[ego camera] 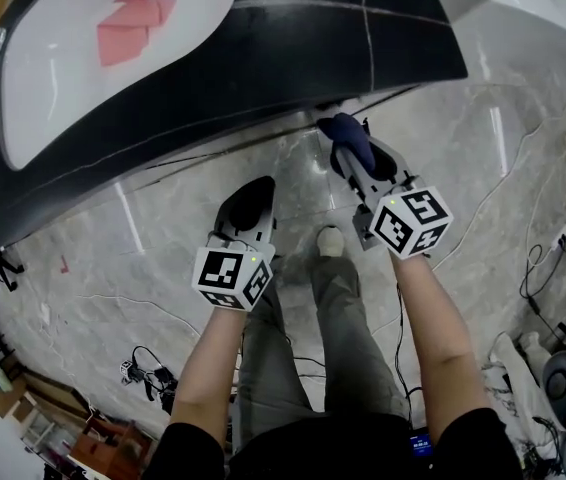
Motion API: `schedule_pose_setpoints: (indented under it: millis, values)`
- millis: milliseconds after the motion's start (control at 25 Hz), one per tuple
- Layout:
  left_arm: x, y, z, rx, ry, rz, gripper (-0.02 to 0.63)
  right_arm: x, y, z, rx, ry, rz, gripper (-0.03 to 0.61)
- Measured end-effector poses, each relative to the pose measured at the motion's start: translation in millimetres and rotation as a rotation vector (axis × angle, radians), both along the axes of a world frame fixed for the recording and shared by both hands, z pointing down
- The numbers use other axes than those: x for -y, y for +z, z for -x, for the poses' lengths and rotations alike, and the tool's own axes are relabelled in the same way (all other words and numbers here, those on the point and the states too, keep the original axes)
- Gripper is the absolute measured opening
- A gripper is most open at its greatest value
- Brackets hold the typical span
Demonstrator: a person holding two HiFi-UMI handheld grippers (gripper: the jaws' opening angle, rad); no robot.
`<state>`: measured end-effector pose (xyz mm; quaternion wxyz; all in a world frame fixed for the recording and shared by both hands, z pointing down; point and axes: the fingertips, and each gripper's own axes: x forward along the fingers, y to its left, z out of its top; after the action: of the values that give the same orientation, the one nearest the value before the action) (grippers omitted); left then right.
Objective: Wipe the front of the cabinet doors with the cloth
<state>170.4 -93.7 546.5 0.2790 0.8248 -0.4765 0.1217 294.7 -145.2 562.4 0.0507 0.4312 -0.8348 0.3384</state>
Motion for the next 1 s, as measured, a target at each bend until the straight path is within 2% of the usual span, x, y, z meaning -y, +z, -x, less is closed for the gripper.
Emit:
schedule_pose_setpoints:
  millis: [520,1000]
  values:
    - [-21,11,82,0.02,-0.082,0.024,-0.006,-37,25,100,0.012,-0.116,0.08,0.12]
    - [-39,39,159,0.04,-0.134,0.063,-0.006,-59,61,200,-0.005,-0.26,0.112,0.12]
